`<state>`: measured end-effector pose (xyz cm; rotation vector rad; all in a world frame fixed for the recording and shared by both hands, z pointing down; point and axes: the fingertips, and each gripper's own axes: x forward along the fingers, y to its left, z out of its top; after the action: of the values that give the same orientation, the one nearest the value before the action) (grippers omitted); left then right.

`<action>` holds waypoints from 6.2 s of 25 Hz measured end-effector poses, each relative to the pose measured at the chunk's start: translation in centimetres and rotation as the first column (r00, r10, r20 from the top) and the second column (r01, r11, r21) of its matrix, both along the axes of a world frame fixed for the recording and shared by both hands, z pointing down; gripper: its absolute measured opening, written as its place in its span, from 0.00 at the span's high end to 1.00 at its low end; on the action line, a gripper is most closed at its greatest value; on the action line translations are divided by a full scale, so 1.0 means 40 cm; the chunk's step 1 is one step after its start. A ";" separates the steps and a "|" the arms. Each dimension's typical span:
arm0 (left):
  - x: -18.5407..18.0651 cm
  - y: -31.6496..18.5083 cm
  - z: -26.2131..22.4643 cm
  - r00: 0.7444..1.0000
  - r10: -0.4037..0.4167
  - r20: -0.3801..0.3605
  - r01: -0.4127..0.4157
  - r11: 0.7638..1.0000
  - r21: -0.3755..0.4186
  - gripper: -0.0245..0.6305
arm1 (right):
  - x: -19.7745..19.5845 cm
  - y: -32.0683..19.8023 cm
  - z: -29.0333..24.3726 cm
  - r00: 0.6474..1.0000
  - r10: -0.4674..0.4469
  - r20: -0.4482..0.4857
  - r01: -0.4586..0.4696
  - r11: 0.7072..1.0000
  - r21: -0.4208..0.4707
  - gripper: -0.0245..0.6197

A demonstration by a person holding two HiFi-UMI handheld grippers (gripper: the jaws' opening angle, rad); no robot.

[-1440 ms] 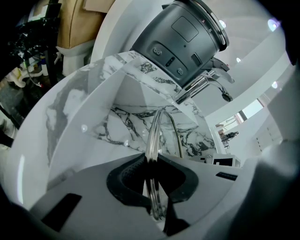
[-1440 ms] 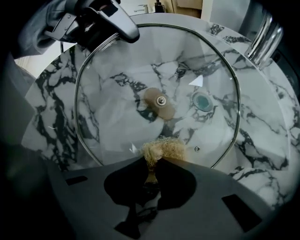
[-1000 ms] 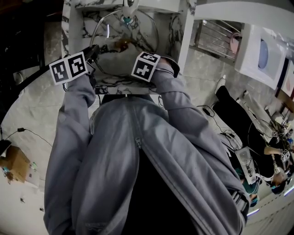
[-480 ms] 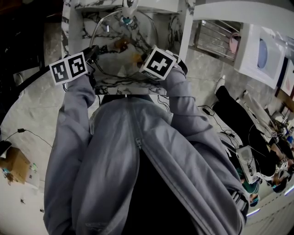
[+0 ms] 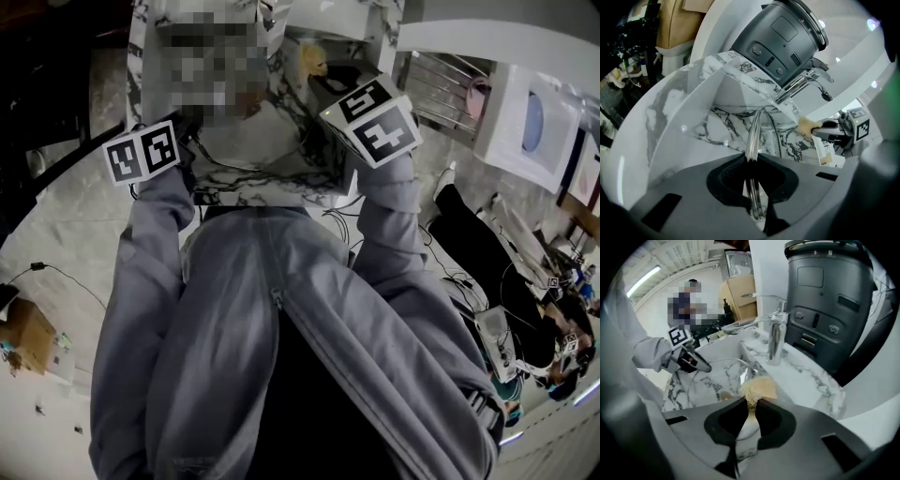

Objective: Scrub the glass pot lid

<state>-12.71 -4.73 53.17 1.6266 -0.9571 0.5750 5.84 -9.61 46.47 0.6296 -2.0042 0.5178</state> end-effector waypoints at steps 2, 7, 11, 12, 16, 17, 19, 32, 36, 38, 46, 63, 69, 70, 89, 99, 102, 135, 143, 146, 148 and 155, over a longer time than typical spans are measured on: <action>0.001 -0.001 0.000 1.000 -0.002 0.000 0.002 1.000 -0.002 0.88 | 0.031 -0.058 -0.012 0.998 0.043 -0.048 -0.039 0.997 0.070 0.89; 0.002 -0.003 0.002 1.000 -0.005 0.001 0.005 1.000 -0.010 0.88 | 0.077 -0.172 0.009 0.986 0.092 -0.142 -0.070 0.986 0.154 0.88; -0.001 -0.005 0.001 1.000 -0.007 0.002 0.007 1.000 -0.015 0.88 | 0.114 -0.222 0.055 0.949 0.070 -0.308 -0.020 0.986 0.164 0.88; -0.001 -0.006 0.001 1.000 -0.008 0.002 0.008 1.000 -0.015 0.88 | 0.121 -0.232 0.064 0.940 0.081 -0.332 -0.026 0.986 0.166 0.88; -0.001 -0.006 -0.002 1.000 -0.011 0.002 0.011 1.000 -0.016 0.88 | 0.116 -0.267 0.091 0.930 0.106 -0.351 -0.045 0.983 0.177 0.88; -0.002 -0.007 -0.002 1.000 -0.012 0.002 0.012 1.000 -0.016 0.88 | 0.109 -0.270 0.098 0.932 0.105 -0.348 -0.044 0.983 0.177 0.88; -0.003 -0.007 -0.001 1.000 -0.014 0.002 0.014 1.000 -0.017 0.88 | 0.092 -0.270 0.102 0.941 0.113 -0.320 -0.054 0.981 0.186 0.87; 0.001 -0.005 0.000 1.000 -0.017 0.012 0.017 1.000 -0.021 0.88 | 0.091 -0.199 -0.009 0.966 0.174 -0.189 -0.106 0.939 0.326 0.60; -0.002 -0.001 -0.002 1.000 -0.027 0.015 0.027 0.999 -0.030 0.88 | 0.066 -0.116 -0.035 0.975 0.141 -0.170 -0.080 0.943 0.323 0.60; -0.001 0.002 -0.001 1.000 -0.029 0.013 0.029 0.999 -0.041 0.88 | 0.046 -0.072 -0.027 0.980 0.110 -0.163 -0.057 0.952 0.301 0.60; 0.002 0.008 -0.004 1.000 -0.022 0.012 0.023 0.998 -0.055 0.88 | 0.005 0.061 0.030 0.990 0.005 -0.141 0.022 0.981 0.194 0.60; -0.001 0.005 -0.003 0.999 0.025 0.023 -0.025 0.999 -0.024 0.88 | -0.099 0.250 0.201 0.985 -0.164 -0.044 0.164 0.986 -0.004 0.60; -0.002 -0.002 -0.001 0.999 0.040 0.020 -0.039 0.999 -0.013 0.88 | -0.121 0.372 0.294 0.914 -0.401 -0.058 0.381 0.899 -0.216 0.60; -0.001 -0.001 0.000 0.999 0.047 0.027 -0.047 0.999 -0.014 0.88 | -0.124 0.396 0.303 0.901 -0.431 -0.049 0.408 0.879 -0.248 0.60; -0.009 -0.004 -0.003 0.998 0.001 0.057 0.003 0.999 -0.053 0.88 | -0.184 0.379 0.303 0.932 -0.353 0.081 0.362 0.910 -0.201 0.60; -0.006 -0.006 0.002 0.999 0.036 0.017 -0.035 0.997 -0.072 0.88 | -0.173 0.332 0.296 0.966 -0.244 0.081 0.256 0.948 -0.192 0.60; -0.001 -0.004 0.007 0.998 0.064 -0.004 -0.064 0.995 -0.074 0.88 | -0.170 0.311 0.294 0.976 -0.198 0.089 0.212 0.959 -0.190 0.60; 0.109 0.006 -0.204 0.957 0.246 0.154 -0.272 0.946 0.176 0.90 | -0.085 0.245 0.084 0.995 -0.075 0.069 0.073 0.997 0.034 0.60; 0.115 0.053 -0.297 0.874 0.378 0.306 -0.454 0.860 0.232 0.90 | -0.011 0.196 -0.082 0.998 -0.008 0.058 -0.004 0.978 0.207 0.60; 0.128 0.077 -0.322 0.834 0.424 0.352 -0.520 0.817 0.248 0.90 | 0.005 0.177 -0.148 0.998 -0.001 0.057 -0.015 0.962 0.271 0.60; 0.140 0.089 -0.337 0.807 0.455 0.376 -0.564 0.781 0.267 0.90 | 0.010 0.163 -0.189 0.999 -0.016 0.047 0.000 0.949 0.314 0.60; 0.184 0.168 -0.371 0.665 0.582 0.468 -0.742 0.584 0.329 0.90 | -0.014 0.190 -0.233 0.977 -0.199 -0.077 0.214 0.911 0.353 0.60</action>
<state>-5.34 1.99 38.34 2.4617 -0.6979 1.2224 5.29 -2.01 37.16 0.6296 -2.1156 0.0055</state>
